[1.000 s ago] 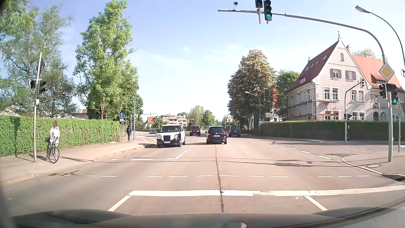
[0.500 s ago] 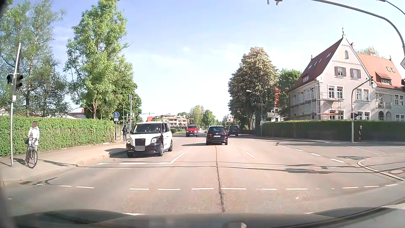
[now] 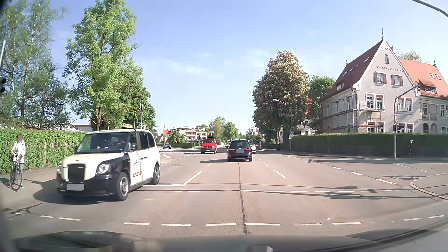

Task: Follow the waypoints while adhering to traffic rules and regulations

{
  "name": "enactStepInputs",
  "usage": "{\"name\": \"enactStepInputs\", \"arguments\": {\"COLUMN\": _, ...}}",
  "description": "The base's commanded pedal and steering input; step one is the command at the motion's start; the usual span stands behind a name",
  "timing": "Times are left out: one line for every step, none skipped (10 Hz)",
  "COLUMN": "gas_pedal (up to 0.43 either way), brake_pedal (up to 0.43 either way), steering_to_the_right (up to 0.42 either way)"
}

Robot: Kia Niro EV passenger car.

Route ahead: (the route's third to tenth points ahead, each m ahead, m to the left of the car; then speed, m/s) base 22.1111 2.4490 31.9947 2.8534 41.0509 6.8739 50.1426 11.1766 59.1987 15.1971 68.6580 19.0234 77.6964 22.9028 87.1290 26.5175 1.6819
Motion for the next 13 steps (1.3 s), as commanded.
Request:
{"name": "enactStepInputs", "arguments": {"gas_pedal": 0.000, "brake_pedal": 0.055, "steering_to_the_right": 0.000}}
{"name": "enactStepInputs", "arguments": {"gas_pedal": 0.000, "brake_pedal": 0.000, "steering_to_the_right": 0.000}}
{"name": "enactStepInputs", "arguments": {"gas_pedal": 0.000, "brake_pedal": 0.000, "steering_to_the_right": 0.000}}
{"name": "enactStepInputs", "arguments": {"gas_pedal": 0.000, "brake_pedal": 0.000, "steering_to_the_right": 0.000}}
{"name": "enactStepInputs", "arguments": {"gas_pedal": 0.000, "brake_pedal": 0.000, "steering_to_the_right": 0.000}}
{"name": "enactStepInputs", "arguments": {"gas_pedal": 0.008, "brake_pedal": 0.000, "steering_to_the_right": 0.000}}
{"name": "enactStepInputs", "arguments": {"gas_pedal": 0.079, "brake_pedal": 0.000, "steering_to_the_right": -0.002}}
{"name": "enactStepInputs", "arguments": {"gas_pedal": 0.079, "brake_pedal": 0.000, "steering_to_the_right": -0.002}}
{"name": "enactStepInputs", "arguments": {"gas_pedal": 0.110, "brake_pedal": 0.000, "steering_to_the_right": -0.001}}
{"name": "enactStepInputs", "arguments": {"gas_pedal": 0.177, "brake_pedal": 0.000, "steering_to_the_right": -0.001}}
{"name": "enactStepInputs", "arguments": {"gas_pedal": 0.197, "brake_pedal": 0.000, "steering_to_the_right": -0.001}}
{"name": "enactStepInputs", "arguments": {"gas_pedal": 0.220, "brake_pedal": 0.000, "steering_to_the_right": 0.000}}
{"name": "enactStepInputs", "arguments": {"gas_pedal": 0.220, "brake_pedal": 0.000, "steering_to_the_right": 0.000}}
